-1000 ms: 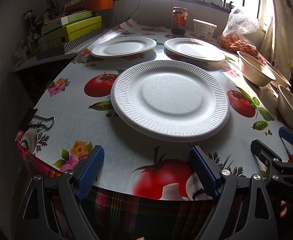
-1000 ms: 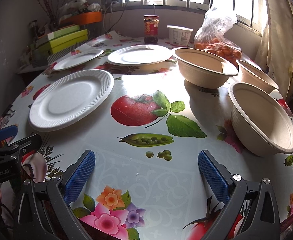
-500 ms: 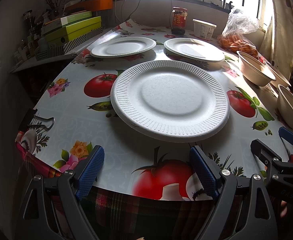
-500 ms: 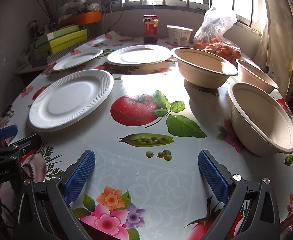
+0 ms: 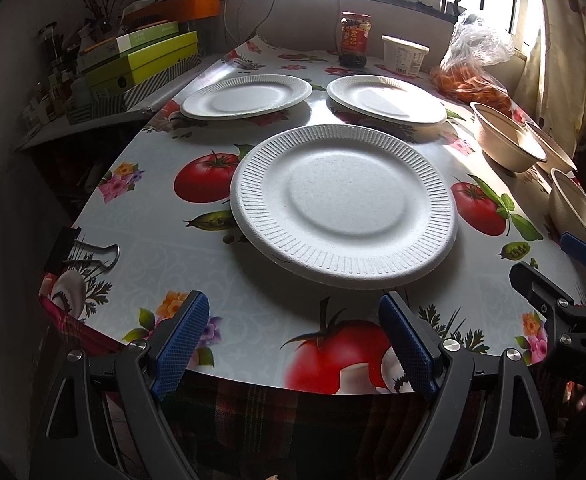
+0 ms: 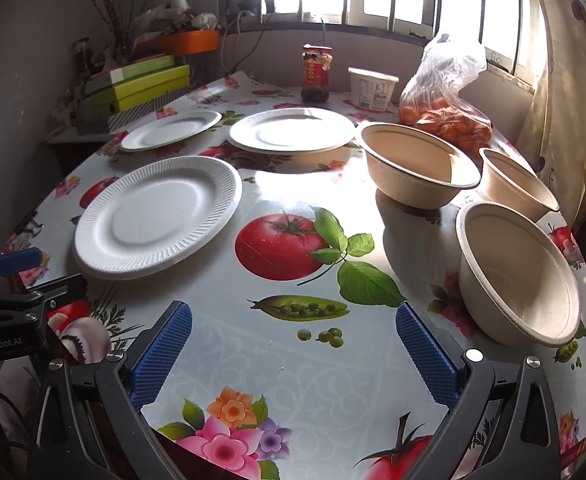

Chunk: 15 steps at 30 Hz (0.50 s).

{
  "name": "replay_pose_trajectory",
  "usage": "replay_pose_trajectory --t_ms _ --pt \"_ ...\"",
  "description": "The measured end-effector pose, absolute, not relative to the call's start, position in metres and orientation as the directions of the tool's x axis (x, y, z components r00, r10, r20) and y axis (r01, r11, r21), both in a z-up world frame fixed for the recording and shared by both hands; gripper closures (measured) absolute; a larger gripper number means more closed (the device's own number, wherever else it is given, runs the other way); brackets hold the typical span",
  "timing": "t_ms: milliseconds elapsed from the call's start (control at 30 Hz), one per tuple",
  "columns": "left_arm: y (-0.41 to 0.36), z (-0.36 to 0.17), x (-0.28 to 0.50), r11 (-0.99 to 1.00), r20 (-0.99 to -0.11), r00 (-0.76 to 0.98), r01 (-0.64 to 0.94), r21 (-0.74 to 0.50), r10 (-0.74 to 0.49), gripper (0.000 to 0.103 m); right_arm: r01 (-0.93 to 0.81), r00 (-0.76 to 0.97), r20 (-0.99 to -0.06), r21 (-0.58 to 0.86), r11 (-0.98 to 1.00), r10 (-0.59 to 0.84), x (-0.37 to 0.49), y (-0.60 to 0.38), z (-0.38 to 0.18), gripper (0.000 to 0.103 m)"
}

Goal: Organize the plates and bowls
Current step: 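Move the right tool toward a white paper plate while the left tool approaches the large plate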

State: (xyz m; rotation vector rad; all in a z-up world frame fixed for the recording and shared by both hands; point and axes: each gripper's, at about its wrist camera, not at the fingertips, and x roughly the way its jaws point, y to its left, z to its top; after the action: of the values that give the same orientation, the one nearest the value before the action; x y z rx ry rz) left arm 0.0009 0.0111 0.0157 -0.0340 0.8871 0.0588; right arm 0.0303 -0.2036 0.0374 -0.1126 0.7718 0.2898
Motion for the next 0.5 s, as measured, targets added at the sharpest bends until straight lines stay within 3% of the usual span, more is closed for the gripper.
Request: replay_pose_trajectory --t_ms 500 --pt "0.073 0.079 0.048 0.992 -0.727 0.681 -0.129 0.002 0.09 0.015 -0.43 0.669 -0.658 0.037 0.902 0.346 0.097 -0.168 0.119 0.0"
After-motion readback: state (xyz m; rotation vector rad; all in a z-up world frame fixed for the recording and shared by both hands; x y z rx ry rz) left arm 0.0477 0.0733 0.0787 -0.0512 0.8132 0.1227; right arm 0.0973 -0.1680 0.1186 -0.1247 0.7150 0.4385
